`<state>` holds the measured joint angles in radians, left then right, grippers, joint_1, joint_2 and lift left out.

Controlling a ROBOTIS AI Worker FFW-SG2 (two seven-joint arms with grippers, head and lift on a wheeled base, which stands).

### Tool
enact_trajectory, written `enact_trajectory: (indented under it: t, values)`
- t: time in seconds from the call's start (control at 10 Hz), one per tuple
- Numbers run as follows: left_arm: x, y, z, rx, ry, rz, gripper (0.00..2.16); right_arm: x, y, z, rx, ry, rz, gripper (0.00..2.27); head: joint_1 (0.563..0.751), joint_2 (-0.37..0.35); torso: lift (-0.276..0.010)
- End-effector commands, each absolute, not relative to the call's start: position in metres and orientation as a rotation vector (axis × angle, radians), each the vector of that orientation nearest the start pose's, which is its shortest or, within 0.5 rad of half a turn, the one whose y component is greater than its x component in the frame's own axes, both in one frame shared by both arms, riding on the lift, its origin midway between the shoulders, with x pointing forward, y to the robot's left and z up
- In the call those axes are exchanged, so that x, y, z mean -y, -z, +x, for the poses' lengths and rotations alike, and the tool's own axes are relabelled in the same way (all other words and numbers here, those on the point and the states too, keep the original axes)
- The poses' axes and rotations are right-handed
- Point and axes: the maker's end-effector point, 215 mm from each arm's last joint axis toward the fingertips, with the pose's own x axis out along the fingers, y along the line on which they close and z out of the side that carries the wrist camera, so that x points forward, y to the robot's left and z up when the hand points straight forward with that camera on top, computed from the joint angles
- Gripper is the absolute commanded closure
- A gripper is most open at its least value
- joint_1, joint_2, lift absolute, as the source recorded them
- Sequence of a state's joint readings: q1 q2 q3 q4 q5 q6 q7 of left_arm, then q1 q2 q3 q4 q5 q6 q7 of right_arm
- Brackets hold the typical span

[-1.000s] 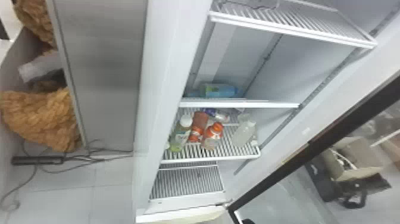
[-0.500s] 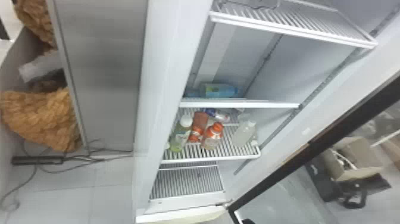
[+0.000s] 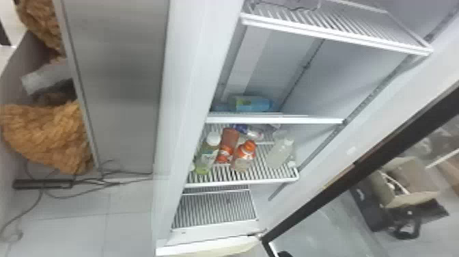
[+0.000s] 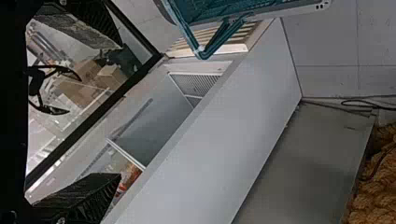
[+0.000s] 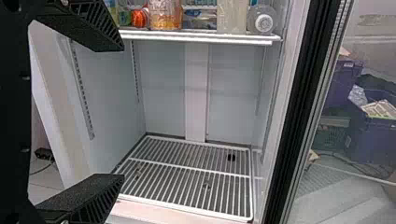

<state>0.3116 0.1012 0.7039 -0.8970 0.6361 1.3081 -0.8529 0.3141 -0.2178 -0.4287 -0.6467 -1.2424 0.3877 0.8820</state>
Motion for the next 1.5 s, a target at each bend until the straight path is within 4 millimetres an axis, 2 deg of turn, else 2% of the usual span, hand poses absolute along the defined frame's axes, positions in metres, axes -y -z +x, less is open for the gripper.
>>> enact_trajectory:
  t: [0.0, 1.4]
  values:
    - [-0.2226, 0.6672, 0.1302, -1.081, 0.003, -1.829, 0.0, 0.3995, 0.6895, 0.2074, -0.365, 0.256, 1.459, 0.0, 0.695, -0.35, 0.0]
    - [-0.2226, 0.6672, 0.1302, -1.081, 0.003, -1.829, 0.0, 0.3995, 0.6895, 0.2074, -0.365, 0.256, 1.459, 0.0, 0.695, -0.35, 0.0]
